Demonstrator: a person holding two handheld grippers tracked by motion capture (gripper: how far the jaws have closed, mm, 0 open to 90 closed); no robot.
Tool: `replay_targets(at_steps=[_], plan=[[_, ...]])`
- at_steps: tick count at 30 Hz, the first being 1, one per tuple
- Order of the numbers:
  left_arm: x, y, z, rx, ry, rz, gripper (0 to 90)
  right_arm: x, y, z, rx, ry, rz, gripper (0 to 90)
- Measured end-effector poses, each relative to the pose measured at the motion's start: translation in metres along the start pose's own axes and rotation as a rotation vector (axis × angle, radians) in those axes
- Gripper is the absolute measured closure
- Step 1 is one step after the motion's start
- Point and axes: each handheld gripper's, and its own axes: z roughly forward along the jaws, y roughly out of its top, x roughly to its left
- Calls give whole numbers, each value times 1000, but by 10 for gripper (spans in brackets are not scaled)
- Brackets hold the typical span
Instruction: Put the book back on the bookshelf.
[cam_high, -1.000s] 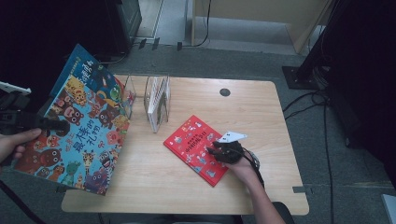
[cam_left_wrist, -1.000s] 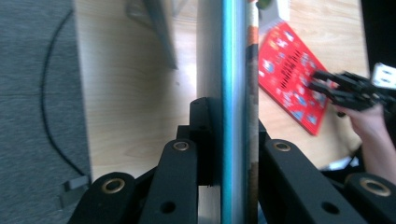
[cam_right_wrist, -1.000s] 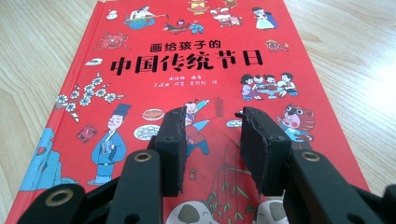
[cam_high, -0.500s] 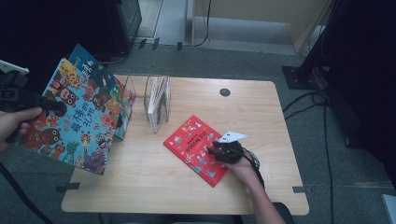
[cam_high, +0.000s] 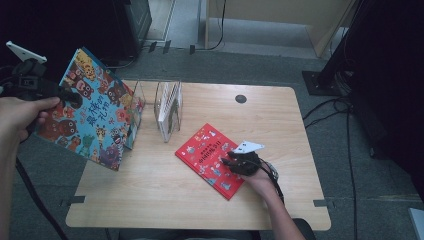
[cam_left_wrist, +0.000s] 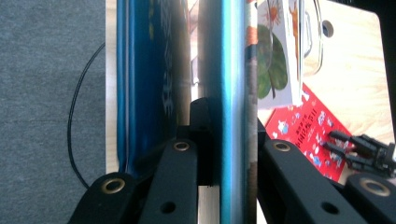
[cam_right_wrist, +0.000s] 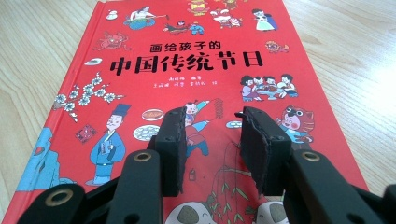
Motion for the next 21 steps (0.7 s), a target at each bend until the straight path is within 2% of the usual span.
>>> replay_targets(at_steps=[8, 16, 21], plan=[[-3, 19, 18, 11, 18, 7, 816, 0, 0, 0, -5, 0, 2, 606], [1, 28, 29, 5, 25, 1, 816, 2, 0, 1, -4, -10, -2, 603], [-3, 32, 40, 13, 31, 15, 815, 3, -1, 1, -3, -15, -1, 599]])
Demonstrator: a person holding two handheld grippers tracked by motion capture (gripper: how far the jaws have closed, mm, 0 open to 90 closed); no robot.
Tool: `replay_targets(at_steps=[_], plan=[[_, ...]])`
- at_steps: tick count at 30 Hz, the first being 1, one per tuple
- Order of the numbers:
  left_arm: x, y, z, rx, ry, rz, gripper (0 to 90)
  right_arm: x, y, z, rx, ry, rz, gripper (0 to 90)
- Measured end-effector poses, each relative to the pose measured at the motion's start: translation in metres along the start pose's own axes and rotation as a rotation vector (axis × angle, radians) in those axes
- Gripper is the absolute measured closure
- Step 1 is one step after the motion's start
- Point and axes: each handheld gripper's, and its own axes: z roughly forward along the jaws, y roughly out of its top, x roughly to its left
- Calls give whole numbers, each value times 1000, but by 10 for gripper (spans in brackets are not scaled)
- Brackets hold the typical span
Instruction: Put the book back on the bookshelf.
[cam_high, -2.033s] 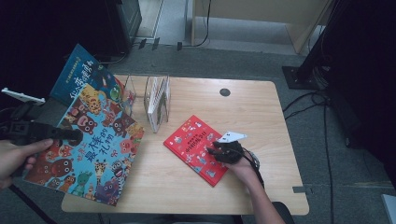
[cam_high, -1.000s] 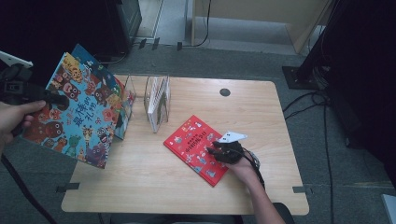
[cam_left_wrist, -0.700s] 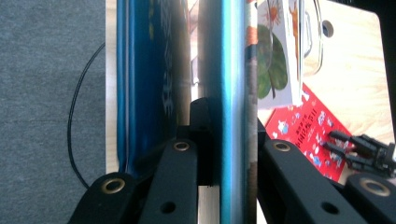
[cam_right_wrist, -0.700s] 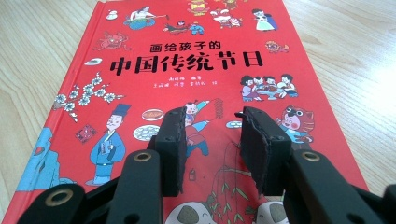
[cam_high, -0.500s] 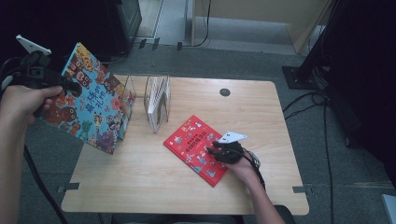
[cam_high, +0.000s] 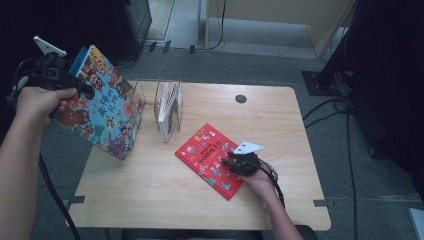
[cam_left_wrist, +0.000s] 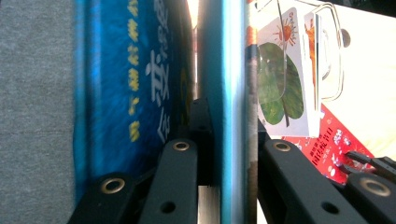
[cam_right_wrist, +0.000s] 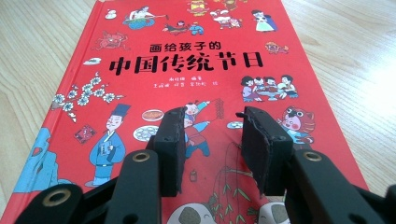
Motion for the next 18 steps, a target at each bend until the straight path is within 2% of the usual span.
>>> replay_targets(at_steps=[7, 9, 12, 18], plan=[[4, 1, 11, 2, -8, -13, 809, 1, -1, -1, -3, -2, -11, 583], [5, 0, 12, 3, -40, -15, 787, 2, -1, -1, 0, -2, -11, 572], [8, -1, 4, -27, -84, -29, 729, 1, -1, -1, 0, 3, -28, 559], [5, -4, -7, -32, -107, -24, 612, -1, -1, -2, -4, 22, 10, 553]])
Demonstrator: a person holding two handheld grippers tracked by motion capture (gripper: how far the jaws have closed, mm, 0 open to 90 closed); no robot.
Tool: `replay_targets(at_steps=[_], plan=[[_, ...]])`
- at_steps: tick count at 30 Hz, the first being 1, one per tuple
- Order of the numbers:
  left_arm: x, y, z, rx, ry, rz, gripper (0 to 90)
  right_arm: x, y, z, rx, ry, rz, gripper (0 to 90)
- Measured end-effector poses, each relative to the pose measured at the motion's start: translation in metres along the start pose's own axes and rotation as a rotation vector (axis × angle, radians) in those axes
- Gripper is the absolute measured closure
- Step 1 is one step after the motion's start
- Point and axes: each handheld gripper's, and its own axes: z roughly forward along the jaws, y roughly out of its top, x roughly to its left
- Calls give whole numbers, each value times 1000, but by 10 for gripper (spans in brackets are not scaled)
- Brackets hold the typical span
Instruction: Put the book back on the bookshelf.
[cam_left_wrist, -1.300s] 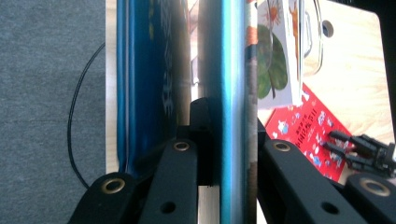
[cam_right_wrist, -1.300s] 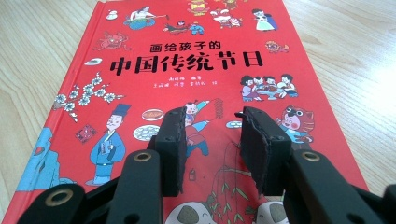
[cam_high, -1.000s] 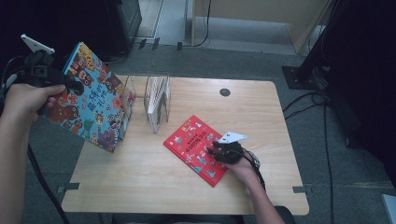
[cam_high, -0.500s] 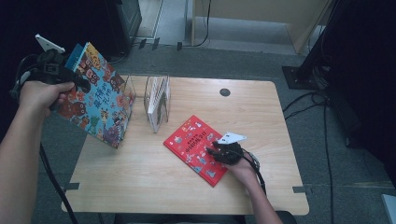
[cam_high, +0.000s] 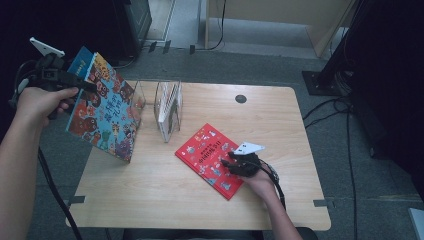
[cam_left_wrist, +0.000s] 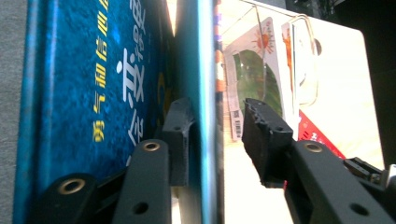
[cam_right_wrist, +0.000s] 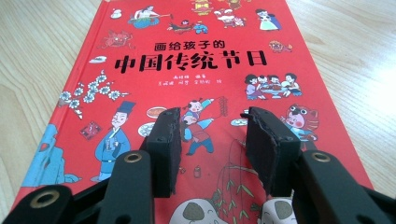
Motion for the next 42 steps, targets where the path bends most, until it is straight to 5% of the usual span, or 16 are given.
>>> replay_targets(at_steps=[7, 10, 12, 21, 26, 42], plan=[[-1, -1, -21, -41, -9, -8, 532, -2, 0, -2, 7, 1, 12, 552], [2, -3, -29, -62, -87, -9, 539, -3, -1, -3, 10, 4, 19, 550], [0, -5, -32, -70, -85, 1, 532, -4, -1, -3, 10, 1, 14, 544], [-20, -22, -22, -43, -114, 76, 498, -11, -3, -9, 21, -16, 23, 542], [-33, -38, -14, -27, -92, 132, 476, -15, -4, -14, 30, -26, 28, 545], [-51, -84, 17, -38, -63, 185, 440, -28, -5, -27, -28, -32, 62, 580]])
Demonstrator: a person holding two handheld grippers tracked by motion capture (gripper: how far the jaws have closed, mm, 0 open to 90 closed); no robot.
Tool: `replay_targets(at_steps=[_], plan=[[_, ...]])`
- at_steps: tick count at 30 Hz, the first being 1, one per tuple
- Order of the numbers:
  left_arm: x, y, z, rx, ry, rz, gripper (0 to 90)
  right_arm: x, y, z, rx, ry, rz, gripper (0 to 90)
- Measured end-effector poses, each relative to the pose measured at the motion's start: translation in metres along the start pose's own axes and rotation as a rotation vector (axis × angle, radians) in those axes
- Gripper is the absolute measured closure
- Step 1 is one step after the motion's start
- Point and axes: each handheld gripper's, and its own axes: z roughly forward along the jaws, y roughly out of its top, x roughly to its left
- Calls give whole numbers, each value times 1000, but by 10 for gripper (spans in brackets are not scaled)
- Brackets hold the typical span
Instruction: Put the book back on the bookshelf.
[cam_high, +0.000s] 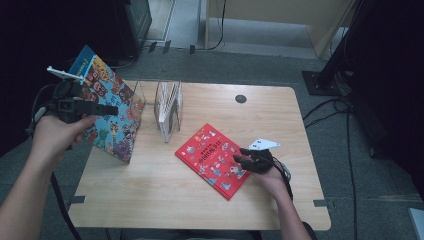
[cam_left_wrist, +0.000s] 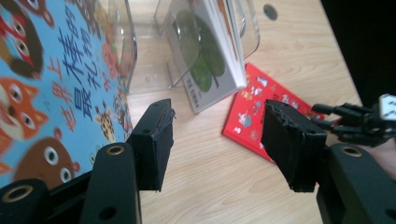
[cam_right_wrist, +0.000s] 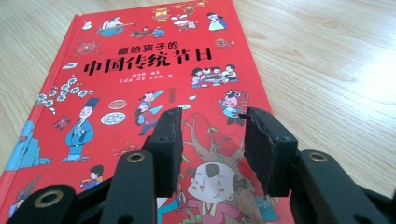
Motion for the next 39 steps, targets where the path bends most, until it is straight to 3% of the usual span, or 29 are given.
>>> replay_targets(at_steps=[7, 11, 16, 20, 24, 28, 32, 39], plan=[[-1, -18, 20, -1, -22, 3, 445, -5, -2, -2, 4, 0, 2, 599], [-5, -29, 34, 4, -7, 19, 451, -13, -5, -7, 7, -7, 21, 633], [-8, -41, 51, 9, -32, 24, 460, -24, -9, -8, 4, -32, 56, 699], [-11, -52, 63, 11, -67, 54, 574, -31, -12, -8, 17, -73, 63, 744], [-18, -60, 75, 22, -34, 104, 644, -39, -15, -7, 12, -103, 91, 748], [-20, -68, 88, 20, -69, 99, 673, -43, -18, -7, 35, -146, 89, 796], [-20, -77, 103, 34, -61, 98, 712, -44, -20, -5, 56, -141, 110, 833], [-17, -91, 132, 80, -97, 84, 737, -41, -22, -7, 52, -123, 109, 834]])
